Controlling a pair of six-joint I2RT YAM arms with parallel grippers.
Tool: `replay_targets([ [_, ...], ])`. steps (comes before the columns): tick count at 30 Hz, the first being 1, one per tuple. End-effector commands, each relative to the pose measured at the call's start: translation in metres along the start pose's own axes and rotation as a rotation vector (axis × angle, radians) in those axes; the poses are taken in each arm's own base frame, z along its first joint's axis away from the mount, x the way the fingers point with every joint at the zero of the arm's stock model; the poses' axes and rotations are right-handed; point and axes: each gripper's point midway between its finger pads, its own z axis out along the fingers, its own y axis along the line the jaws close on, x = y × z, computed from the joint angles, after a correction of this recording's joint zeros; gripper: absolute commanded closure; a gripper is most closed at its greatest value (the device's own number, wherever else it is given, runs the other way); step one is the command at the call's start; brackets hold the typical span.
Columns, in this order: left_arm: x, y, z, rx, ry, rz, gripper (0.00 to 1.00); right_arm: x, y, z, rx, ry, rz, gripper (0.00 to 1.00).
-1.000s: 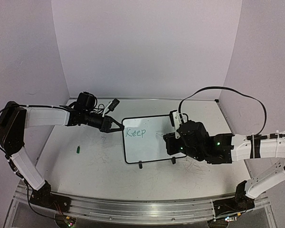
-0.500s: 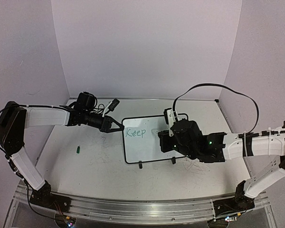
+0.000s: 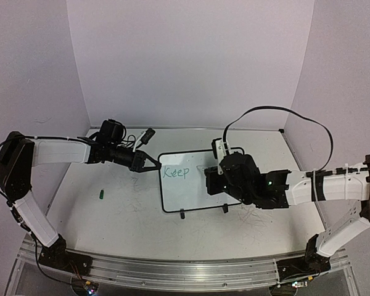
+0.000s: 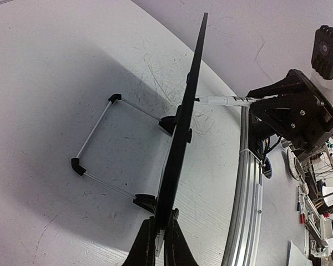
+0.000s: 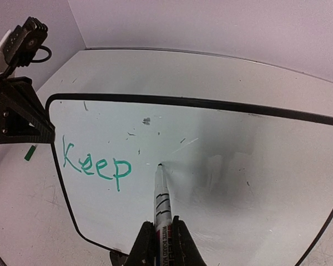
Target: Write a sentence on the whiteboard
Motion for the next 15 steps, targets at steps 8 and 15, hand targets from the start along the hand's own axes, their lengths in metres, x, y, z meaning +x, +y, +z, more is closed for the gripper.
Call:
replay_targets([
  [8,-0.012,-0.011,-0.009,0.001,-0.018,0.019,1.00,-0.012,0.002,0.004,0.016,-0.025,0.023,1.00],
  [15,-0.012,-0.010,-0.008,-0.001,-0.017,0.018,1.00,-0.005,-0.003,0.003,0.031,-0.001,0.039,1.00],
])
